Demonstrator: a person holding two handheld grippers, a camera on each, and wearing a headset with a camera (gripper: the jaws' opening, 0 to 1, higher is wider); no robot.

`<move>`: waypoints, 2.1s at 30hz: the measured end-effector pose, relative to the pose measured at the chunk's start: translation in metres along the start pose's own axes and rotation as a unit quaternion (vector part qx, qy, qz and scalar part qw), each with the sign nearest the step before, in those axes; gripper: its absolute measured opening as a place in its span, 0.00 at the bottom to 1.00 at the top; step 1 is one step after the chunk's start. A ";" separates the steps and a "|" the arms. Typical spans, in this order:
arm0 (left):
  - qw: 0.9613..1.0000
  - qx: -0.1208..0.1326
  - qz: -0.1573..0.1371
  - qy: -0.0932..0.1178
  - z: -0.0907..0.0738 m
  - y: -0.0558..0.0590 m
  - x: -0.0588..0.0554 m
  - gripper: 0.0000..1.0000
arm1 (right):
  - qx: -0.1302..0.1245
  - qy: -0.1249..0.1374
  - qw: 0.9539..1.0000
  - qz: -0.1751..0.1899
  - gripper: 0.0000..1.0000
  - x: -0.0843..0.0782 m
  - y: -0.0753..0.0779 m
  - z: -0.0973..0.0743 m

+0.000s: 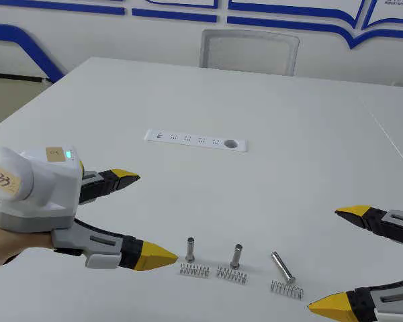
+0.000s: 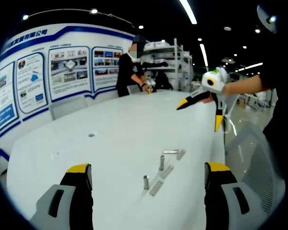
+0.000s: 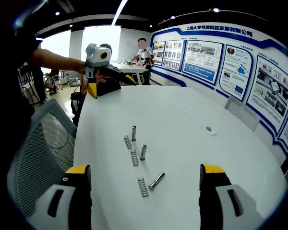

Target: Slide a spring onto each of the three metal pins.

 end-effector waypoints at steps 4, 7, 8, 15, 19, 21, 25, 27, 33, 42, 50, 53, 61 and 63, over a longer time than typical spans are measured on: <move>1.000 -0.001 0.000 -0.001 0.000 0.001 -0.001 0.99 | 0.001 -0.001 1.000 0.001 0.95 -0.001 -0.002 0.000; 1.000 -0.003 -0.002 -0.002 0.000 0.002 -0.003 0.99 | 0.000 -0.002 1.000 0.005 0.95 -0.002 -0.002 0.000; 1.000 -0.003 -0.002 -0.003 0.000 0.002 -0.004 0.99 | -0.001 -0.003 1.000 0.004 0.95 -0.002 -0.002 0.000; 1.000 -0.003 -0.004 -0.004 0.000 0.003 -0.006 0.99 | -0.005 -0.003 1.000 0.007 0.94 -0.002 0.001 0.000; 1.000 -0.003 -0.004 0.000 0.000 0.003 -0.005 0.99 | -0.002 -0.003 1.000 0.007 0.94 -0.002 0.000 0.001; 1.000 -0.003 -0.005 0.000 0.000 0.003 -0.005 0.98 | -0.002 -0.001 1.000 0.007 0.94 -0.001 0.000 0.001; 1.000 -0.005 -0.002 -0.005 0.001 0.006 -0.006 0.98 | -0.002 0.001 1.000 0.010 0.94 -0.001 0.001 0.002; 1.000 -0.006 -0.001 -0.007 0.001 0.006 -0.007 0.98 | 0.000 0.002 1.000 0.011 0.94 -0.001 0.000 0.003; 1.000 -0.003 -0.003 -0.006 0.001 0.007 -0.007 0.98 | 0.002 0.000 1.000 0.013 0.93 -0.004 0.000 0.005; 1.000 -0.002 -0.005 -0.007 0.001 0.007 -0.009 0.98 | -0.005 0.002 1.000 0.014 0.91 -0.004 0.003 0.010; 1.000 -0.003 -0.012 -0.011 0.003 0.007 -0.014 0.98 | 0.003 0.001 1.000 0.023 0.88 -0.008 0.001 0.016; 1.000 -0.003 -0.014 -0.012 0.003 0.007 -0.016 0.98 | 0.002 -0.005 1.000 0.022 0.87 -0.010 0.000 0.019; 1.000 -0.005 -0.020 -0.013 0.007 0.007 -0.021 0.97 | 0.007 -0.013 0.999 0.030 0.81 -0.019 -0.001 0.027; 1.000 -0.006 -0.021 -0.011 0.007 0.007 -0.021 0.97 | 0.009 -0.015 0.999 0.030 0.79 -0.021 -0.001 0.030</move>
Point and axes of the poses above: the centre of the closed fingertips' face, and the gripper's own axes: z roughly forward along the fingers, y roughly to its right, x roughly out of its top, the point moved 4 cm from there along -z, roughly backward along the fingers, and after that the axes turned 6 degrees about -z, right-handed, at the moved point
